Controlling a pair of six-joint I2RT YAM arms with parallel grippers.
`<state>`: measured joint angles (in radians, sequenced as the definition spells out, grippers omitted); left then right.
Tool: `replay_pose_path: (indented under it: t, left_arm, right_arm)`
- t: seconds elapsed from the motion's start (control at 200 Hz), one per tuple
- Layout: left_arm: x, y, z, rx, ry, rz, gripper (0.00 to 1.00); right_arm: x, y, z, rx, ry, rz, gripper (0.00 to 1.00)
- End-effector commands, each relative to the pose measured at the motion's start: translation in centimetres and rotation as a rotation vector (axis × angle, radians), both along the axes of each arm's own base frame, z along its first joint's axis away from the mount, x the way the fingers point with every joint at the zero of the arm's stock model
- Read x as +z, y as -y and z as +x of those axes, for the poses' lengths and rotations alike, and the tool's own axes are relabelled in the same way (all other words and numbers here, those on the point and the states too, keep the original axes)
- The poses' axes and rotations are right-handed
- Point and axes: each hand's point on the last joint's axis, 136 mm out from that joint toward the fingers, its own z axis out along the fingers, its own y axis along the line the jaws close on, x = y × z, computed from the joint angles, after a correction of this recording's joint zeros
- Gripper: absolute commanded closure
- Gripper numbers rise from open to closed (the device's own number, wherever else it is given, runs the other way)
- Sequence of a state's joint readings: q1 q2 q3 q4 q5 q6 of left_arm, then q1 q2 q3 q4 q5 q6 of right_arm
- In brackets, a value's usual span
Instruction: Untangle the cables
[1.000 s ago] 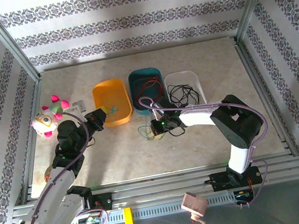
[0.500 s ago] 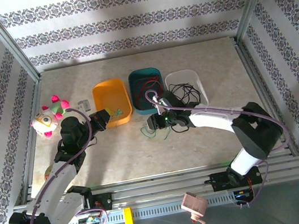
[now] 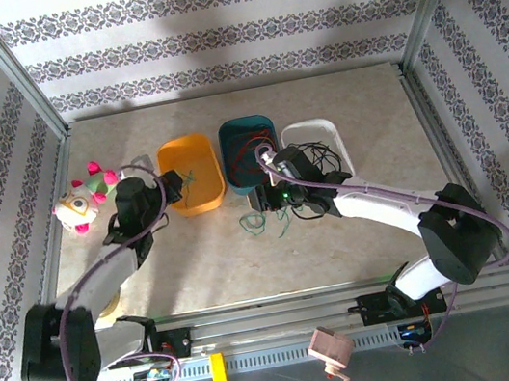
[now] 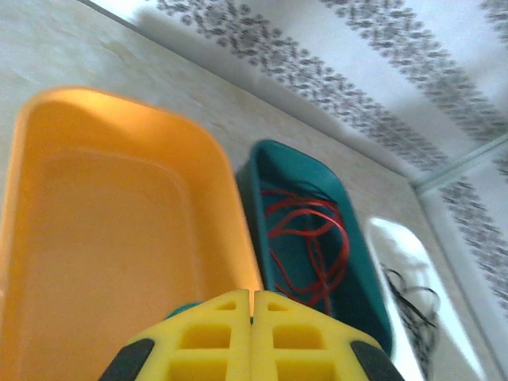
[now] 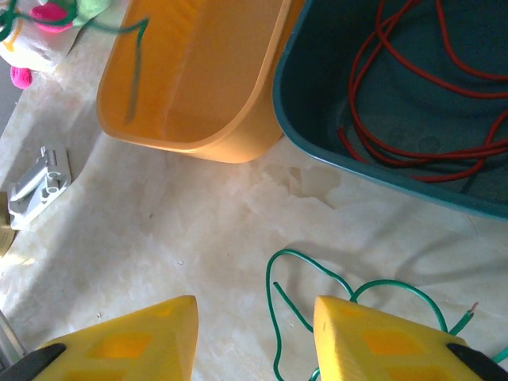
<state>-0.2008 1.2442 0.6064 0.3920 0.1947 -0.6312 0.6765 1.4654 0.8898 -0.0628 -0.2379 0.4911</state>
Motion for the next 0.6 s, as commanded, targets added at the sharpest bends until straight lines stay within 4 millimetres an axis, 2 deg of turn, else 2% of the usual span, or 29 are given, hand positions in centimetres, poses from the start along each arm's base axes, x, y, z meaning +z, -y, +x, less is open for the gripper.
replay_pose_path:
  t: [0.0, 0.09, 0.185, 0.265, 0.33, 0.375, 0.47, 0.595]
  left_arm:
    - [0.8, -1.9, 3.4, 0.101, 0.049, 0.115, 1.00]
    - [-1.1, -1.4, 5.2, 0.078, -0.002, 0.166, 0.98]
    - [-1.8, 0.1, 6.2, 0.023, -0.008, 0.191, 0.69]
    - [-1.0, 2.4, 6.1, -0.047, 0.026, 0.271, 0.47]
    - [-0.1, 4.5, 5.2, -0.105, 0.063, 0.374, 0.33]
    - [0.5, 5.9, 4.3, -0.153, 0.090, 0.430, 0.28]
    - [0.5, 8.6, 2.1, -0.249, 0.095, 0.477, 0.23]
    - [-1.2, 11.3, -1.4, -0.368, 0.048, 0.464, 0.21]
  right_arm:
    - [0.7, 0.7, -0.2, -0.024, 0.035, -0.003, 0.57]
    - [0.6, 1.3, -0.5, -0.034, 0.043, -0.015, 0.56]
    - [0.6, 1.8, -0.8, -0.045, 0.048, -0.019, 0.56]
    - [0.5, 2.2, -0.9, -0.056, 0.050, -0.025, 0.56]
    - [0.4, 2.4, -0.9, -0.062, 0.051, -0.031, 0.56]
    - [0.2, 2.6, -0.9, -0.069, 0.049, -0.036, 0.56]
    - [-0.3, 3.1, -0.7, -0.098, 0.036, -0.045, 0.56]
    - [-1.5, 4.1, -0.3, -0.144, 0.006, -0.077, 0.56]
